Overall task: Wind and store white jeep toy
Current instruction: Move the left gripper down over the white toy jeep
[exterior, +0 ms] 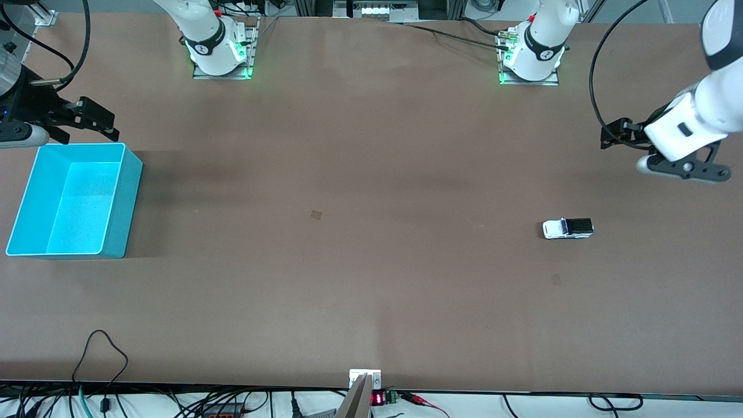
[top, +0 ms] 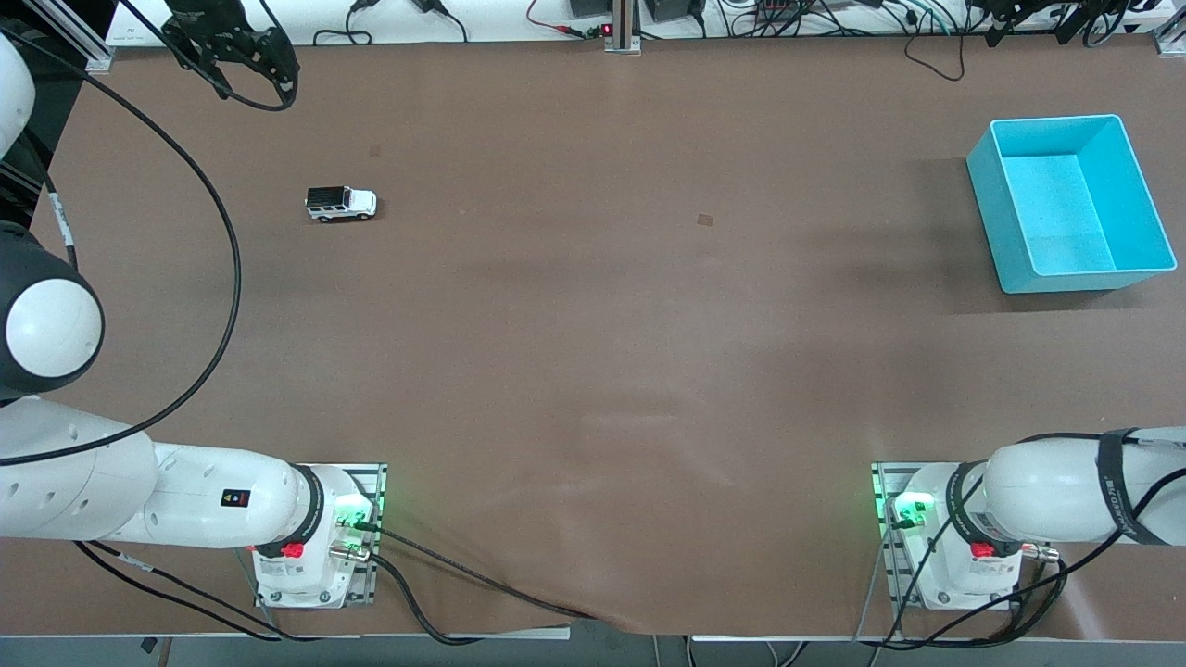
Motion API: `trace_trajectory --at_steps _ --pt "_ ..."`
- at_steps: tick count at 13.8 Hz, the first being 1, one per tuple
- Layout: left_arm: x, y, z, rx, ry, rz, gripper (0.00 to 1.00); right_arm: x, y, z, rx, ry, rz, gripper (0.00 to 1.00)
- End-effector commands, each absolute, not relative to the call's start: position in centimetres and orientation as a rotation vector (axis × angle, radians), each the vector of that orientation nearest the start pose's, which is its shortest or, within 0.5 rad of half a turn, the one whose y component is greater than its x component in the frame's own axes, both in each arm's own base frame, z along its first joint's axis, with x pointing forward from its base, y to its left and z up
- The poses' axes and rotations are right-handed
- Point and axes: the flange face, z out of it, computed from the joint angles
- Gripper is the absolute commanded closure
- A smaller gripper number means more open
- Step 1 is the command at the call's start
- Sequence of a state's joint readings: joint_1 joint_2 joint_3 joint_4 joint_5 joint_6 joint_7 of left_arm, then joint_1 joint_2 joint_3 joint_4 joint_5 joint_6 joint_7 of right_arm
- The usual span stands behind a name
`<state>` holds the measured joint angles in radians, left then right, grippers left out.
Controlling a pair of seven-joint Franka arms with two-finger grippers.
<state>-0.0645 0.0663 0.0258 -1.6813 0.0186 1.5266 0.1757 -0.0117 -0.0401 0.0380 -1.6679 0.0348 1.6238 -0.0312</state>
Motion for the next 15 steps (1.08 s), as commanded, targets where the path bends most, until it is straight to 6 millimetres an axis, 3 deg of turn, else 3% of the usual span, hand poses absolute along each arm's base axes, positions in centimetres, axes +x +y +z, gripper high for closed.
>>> trace_trajectory --at_steps 1,4,7,11,15 --pt "56.9 -1.5 51.3 -3.096 0.578 0.359 0.0 53.8 1.8 60.8 -3.104 -0.073 0.007 0.0" --pt "57.7 -0.2 46.9 -3.035 0.89 0.296 0.0 53.8 1.8 60.8 -3.104 -0.073 0.007 0.0" --pt "58.4 2.4 41.3 -2.942 1.208 0.235 0.0 53.8 1.9 60.8 -3.103 -0.075 0.007 0.0" --pt "60.8 4.5 33.1 -2.756 1.62 0.208 0.0 53.8 1.9 60.8 -3.103 -0.075 0.01 0.0" --pt "62.0 5.2 28.7 -2.552 1.899 0.129 0.0 53.8 1.9 60.8 -3.103 -0.075 0.007 0.0"
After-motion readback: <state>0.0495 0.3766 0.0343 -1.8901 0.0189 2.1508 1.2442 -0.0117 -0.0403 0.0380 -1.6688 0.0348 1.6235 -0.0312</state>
